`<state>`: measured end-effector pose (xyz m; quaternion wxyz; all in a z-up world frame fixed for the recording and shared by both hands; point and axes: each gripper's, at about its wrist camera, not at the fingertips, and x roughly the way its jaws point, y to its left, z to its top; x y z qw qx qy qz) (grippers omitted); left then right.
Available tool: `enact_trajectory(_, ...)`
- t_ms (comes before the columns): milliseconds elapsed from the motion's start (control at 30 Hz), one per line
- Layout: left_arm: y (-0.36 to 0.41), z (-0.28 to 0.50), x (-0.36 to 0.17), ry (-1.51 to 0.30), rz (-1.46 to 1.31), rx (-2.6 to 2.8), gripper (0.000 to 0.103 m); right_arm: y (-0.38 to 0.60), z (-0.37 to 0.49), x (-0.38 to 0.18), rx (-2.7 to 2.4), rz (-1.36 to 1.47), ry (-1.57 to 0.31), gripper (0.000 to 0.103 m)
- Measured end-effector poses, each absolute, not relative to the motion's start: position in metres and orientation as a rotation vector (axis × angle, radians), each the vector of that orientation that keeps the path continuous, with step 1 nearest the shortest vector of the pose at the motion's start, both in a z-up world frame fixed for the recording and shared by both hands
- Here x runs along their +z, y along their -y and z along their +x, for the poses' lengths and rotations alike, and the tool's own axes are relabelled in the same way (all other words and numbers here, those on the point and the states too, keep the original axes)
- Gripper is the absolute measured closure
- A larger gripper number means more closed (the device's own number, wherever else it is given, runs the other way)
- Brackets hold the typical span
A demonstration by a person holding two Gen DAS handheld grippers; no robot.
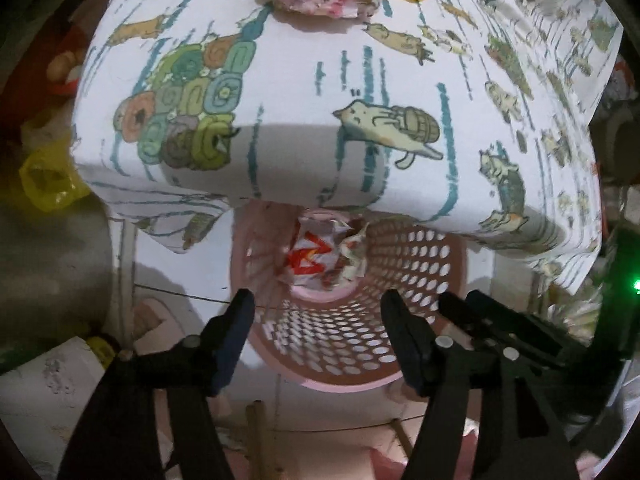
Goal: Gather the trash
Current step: 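Move both tools back toward the remaining tissue and crumpled paper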
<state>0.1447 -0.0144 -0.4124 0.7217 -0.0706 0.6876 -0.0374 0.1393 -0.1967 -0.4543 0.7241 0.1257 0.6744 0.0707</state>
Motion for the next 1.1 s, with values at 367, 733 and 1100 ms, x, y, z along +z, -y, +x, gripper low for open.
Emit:
enact_trajectory(367, 0.008, 0.140, -0.339, -1.313, -0.101, -0.072, 0.040, 0.187, 0.133, -0.408, 0.203, 0.152, -1.331, 0.077)
enact_trajectory(733, -0.016, 0.118, -0.248, -0.921, -0.076, -0.003, 0.031, 0.193, 0.123, -0.311, 0.166, 0.050, -0.988, 0.077)
enact_trajectory(1100, -0.020, 0.088, -0.194, -0.621, -0.030, 0.041, 0.005, 0.191, 0.117, -0.268, 0.176, -0.042, -0.909, 0.077)
